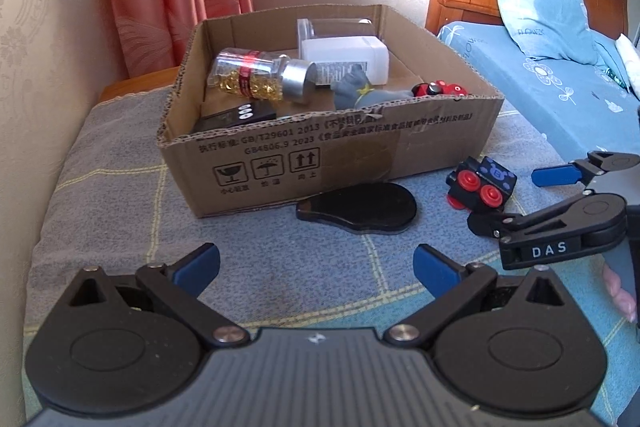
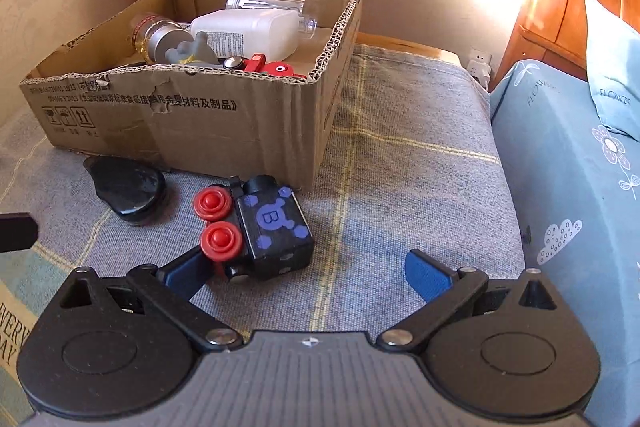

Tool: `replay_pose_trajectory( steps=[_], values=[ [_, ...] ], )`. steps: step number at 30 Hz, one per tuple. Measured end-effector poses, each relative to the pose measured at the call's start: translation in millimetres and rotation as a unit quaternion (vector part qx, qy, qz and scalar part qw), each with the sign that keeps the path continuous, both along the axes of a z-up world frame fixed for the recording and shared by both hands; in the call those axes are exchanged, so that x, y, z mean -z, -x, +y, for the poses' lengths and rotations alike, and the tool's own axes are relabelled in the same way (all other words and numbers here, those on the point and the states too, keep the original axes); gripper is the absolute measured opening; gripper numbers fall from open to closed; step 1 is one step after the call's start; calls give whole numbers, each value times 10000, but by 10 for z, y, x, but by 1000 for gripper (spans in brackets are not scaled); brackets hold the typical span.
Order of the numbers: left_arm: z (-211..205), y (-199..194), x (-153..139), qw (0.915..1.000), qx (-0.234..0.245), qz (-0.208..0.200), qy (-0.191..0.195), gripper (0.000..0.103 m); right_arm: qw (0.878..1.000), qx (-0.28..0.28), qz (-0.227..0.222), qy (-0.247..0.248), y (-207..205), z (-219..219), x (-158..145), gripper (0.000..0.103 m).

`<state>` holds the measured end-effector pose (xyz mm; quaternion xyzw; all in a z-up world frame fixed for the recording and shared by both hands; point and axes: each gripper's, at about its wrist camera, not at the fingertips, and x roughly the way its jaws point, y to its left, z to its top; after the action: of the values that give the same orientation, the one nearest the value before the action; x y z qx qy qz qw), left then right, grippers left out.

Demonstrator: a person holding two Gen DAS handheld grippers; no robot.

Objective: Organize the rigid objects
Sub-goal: 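Close right tool on the cube toy while left tool approaches the black oval pad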

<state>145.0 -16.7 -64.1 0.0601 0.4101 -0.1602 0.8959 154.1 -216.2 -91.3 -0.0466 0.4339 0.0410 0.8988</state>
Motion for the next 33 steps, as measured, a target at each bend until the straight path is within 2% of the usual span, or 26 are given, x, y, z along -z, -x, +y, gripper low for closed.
replay_pose_trajectory(
  steps=[13, 22, 33],
  values=[
    [-282, -234, 304, 9997, 27, 221, 51, 102, 9992, -396, 3, -21, 75, -73, -18, 103],
    [-407, -283, 357, 10000, -29, -68, -46, 102, 9986, -525, -63, -35, 116, -99, -17, 103],
    [-469, -365, 362, 9998, -1, -180, -41, 102, 9981, -594, -128, -48, 132, -114, -11, 103]
  ],
)
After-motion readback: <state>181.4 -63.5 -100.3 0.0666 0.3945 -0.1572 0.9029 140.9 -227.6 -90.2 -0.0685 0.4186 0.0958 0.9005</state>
